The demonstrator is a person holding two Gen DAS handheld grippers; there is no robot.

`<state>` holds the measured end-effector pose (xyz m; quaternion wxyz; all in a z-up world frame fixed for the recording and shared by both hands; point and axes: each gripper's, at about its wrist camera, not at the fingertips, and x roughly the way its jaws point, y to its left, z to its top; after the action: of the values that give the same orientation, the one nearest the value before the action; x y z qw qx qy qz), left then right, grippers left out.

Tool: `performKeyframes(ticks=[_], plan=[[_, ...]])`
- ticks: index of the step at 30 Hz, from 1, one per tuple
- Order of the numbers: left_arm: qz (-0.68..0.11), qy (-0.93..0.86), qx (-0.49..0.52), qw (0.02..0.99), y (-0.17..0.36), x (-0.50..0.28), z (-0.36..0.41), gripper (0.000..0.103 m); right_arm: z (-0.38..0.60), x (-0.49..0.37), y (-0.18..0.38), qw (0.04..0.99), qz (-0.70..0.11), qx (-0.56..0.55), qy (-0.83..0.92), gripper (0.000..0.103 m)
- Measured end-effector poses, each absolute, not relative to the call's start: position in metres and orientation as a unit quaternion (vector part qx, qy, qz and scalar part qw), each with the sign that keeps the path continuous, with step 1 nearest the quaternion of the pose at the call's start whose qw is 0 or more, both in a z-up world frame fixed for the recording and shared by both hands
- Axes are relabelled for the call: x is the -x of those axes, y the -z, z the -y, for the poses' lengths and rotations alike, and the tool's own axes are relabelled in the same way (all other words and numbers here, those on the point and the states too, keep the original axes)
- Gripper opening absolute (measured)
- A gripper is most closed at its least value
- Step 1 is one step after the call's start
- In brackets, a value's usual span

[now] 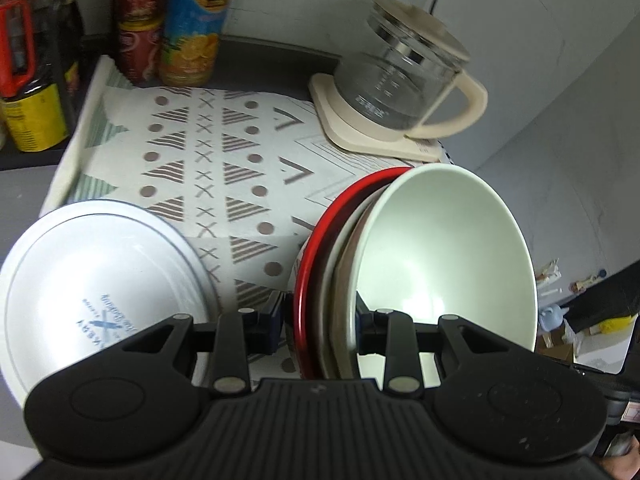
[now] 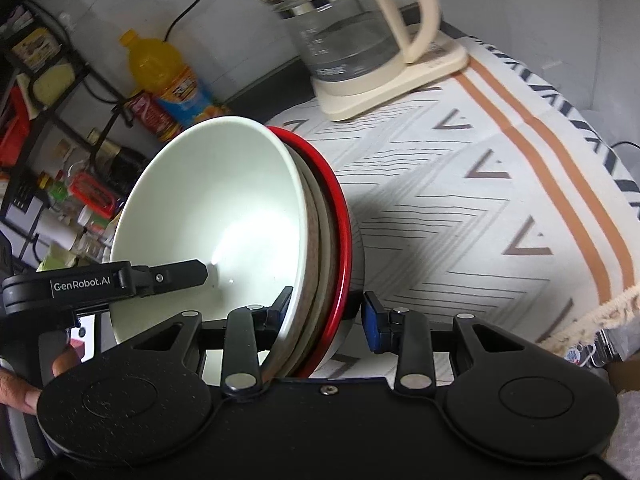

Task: Organize plates and bowls
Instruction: 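Lift the bowl stack with both grippers and carry it over the plates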

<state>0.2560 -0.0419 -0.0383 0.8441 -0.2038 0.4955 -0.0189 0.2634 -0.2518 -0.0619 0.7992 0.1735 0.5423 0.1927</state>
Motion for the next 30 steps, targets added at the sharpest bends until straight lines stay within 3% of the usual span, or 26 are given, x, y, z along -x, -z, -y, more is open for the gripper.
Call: performKeyframes(ticks=[30], plan=[[-0.455,-0.092,0.296,0.835,0.033,-0.194,-0.061,0.031,0.147,-0.277,0.047,0.771,-0.545,-0.105,-0.312,0.035]])
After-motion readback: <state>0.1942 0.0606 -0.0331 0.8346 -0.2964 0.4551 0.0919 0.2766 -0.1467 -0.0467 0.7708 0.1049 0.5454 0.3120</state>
